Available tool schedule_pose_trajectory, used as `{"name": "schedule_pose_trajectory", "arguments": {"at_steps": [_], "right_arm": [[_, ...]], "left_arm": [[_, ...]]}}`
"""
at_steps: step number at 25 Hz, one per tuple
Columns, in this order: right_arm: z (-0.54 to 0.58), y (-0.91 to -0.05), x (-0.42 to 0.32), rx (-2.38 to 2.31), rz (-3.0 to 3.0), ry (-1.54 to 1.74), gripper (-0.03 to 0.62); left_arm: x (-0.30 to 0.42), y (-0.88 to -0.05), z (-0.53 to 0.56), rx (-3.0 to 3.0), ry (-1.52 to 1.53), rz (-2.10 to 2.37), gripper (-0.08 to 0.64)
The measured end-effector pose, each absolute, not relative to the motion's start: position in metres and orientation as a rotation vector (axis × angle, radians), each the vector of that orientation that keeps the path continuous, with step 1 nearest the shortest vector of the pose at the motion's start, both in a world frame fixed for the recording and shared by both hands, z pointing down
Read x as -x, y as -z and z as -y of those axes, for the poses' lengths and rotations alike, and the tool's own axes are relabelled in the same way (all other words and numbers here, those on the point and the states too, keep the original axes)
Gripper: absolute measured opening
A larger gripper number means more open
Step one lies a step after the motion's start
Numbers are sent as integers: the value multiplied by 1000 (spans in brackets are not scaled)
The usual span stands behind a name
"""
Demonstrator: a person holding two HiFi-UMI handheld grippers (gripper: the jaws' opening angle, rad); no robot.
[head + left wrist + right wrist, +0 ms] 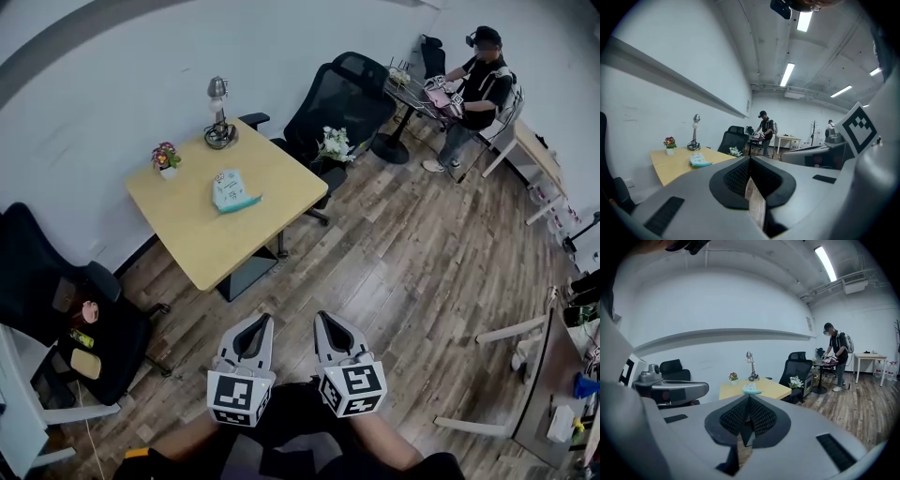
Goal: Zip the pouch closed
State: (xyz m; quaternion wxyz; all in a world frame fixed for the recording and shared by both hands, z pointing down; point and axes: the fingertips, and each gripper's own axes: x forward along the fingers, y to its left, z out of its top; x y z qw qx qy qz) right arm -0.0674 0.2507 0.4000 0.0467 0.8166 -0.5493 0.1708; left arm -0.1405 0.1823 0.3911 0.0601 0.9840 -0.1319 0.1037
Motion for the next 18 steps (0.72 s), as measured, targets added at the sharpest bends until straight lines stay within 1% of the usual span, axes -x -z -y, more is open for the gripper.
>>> {"name": "schedule_pose_trajectory", "arguments": {"at_steps": [9, 18], "right_arm": [[-217, -413, 63, -2431, 1714, -559, 15], [-184, -424, -2, -2376, 1824, -589, 15]], "left_arm": [[139, -406, -156, -2937, -357, 444, 9], [84, -409, -129, -2942, -401, 578, 9]]}}
